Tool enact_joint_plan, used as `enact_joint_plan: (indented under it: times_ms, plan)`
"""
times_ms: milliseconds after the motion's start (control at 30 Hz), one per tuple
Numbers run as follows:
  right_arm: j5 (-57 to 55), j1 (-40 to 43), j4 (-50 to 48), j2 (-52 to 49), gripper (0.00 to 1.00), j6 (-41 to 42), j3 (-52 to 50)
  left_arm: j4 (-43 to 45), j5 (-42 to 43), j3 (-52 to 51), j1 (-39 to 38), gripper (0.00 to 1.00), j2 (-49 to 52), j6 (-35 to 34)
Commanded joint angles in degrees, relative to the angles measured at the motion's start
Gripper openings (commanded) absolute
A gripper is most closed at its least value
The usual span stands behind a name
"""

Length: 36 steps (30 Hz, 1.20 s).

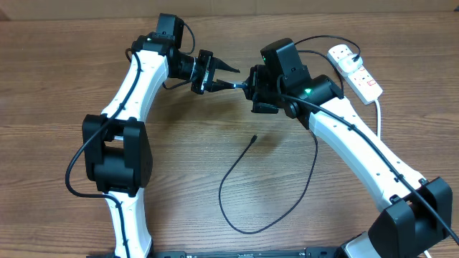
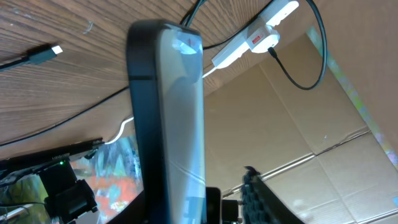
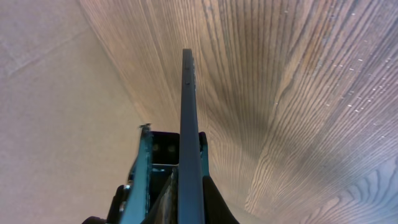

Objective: Plug charger to phone and switch on socket

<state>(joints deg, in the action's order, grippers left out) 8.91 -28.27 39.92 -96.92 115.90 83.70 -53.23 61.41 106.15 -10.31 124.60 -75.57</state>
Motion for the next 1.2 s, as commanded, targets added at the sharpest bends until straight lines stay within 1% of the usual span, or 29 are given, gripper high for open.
enact_joint_plan:
  times_ms: [0,33,133,200,233,367,433,467,533,600,633,733,800,900,1000,1033,1100,1133,1167]
  plan:
    - [1.31,-0.66,0.00,0.74,0.04,2.58,2.19,0.15,3.69,1.27,-0.24,0.28,-2.03,-0.72]
    - [1.51,-0.70,-0.04,0.74,0.04,2.58,2.19,0.15,4.04,1.27,-0.24,0.20,-2.03,-0.72]
    - [1.53,-0.94,-0.37,0.74,0.05,2.58,2.19,0.17,4.68,1.27,-0.24,0.09,-2.03,-0.76]
    - [1.73,-1.14,-0.68,0.74,0.05,2.58,2.19,0.17,4.68,1.27,-0.24,0.04,-2.05,-0.76]
    - [1.70,-1.31,-0.79,0.74,0.06,2.58,2.19,0.15,4.68,1.27,-0.24,0.04,-2.03,-0.74]
    - [1.70,-1.75,-0.83,0.74,0.22,2.56,2.19,0.15,4.68,1.27,-0.24,0.04,-2.05,-0.68]
    - [1.70,-1.79,-0.72,0.74,0.40,1.49,2.19,0.15,4.61,1.27,-0.22,0.04,-2.03,-0.68]
    - [1.68,-1.77,-0.72,0.74,0.44,0.26,2.19,0.17,4.44,1.27,-0.22,0.04,-2.05,-0.68]
    - [1.66,-1.77,-0.72,0.74,0.55,-2.54,2.19,0.37,3.39,1.27,-0.17,0.04,-2.05,-0.20]
    - [1.40,-1.60,-0.72,0.74,0.63,-6.03,2.19,1.27,1.11,1.27,-0.04,0.04,-2.03,0.66]
    - [1.22,-1.46,-0.72,0.74,0.69,-7.91,2.19,1.70,-0.42,1.27,0.09,0.04,-2.05,1.20]
    - [1.27,-0.76,-0.83,0.76,0.82,-15.02,2.19,2.93,-5.86,1.27,0.87,0.04,-2.05,3.61]
    - [1.29,-0.28,-0.79,0.76,0.87,-19.91,2.19,2.95,-10.14,1.27,1.86,0.04,-2.05,6.14]
    - [1.31,0.83,-0.24,0.76,0.92,-29.07,2.19,2.95,-15.61,1.27,3.67,0.04,-2.03,13.46]
    - [1.27,2.23,0.96,0.74,0.92,-39.06,2.19,2.93,-17.27,1.27,5.49,0.04,-2.05,25.03]
    - [1.27,2.71,1.92,0.74,0.92,-42.91,2.19,2.93,-16.20,1.27,5.97,0.04,-2.03,30.10]
    - [1.05,3.32,4.20,0.74,0.94,-49.20,2.19,2.93,-11.28,1.27,6.78,0.04,-2.05,41.77]
    - [0.44,3.48,5.49,0.72,0.95,-52.22,2.19,2.89,-7.23,1.27,7.17,0.04,-2.05,48.78]
    - [-0.68,3.50,6.95,0.68,1.00,-54.58,2.16,2.58,-3.04,1.27,7.45,0.04,-2.05,55.04]
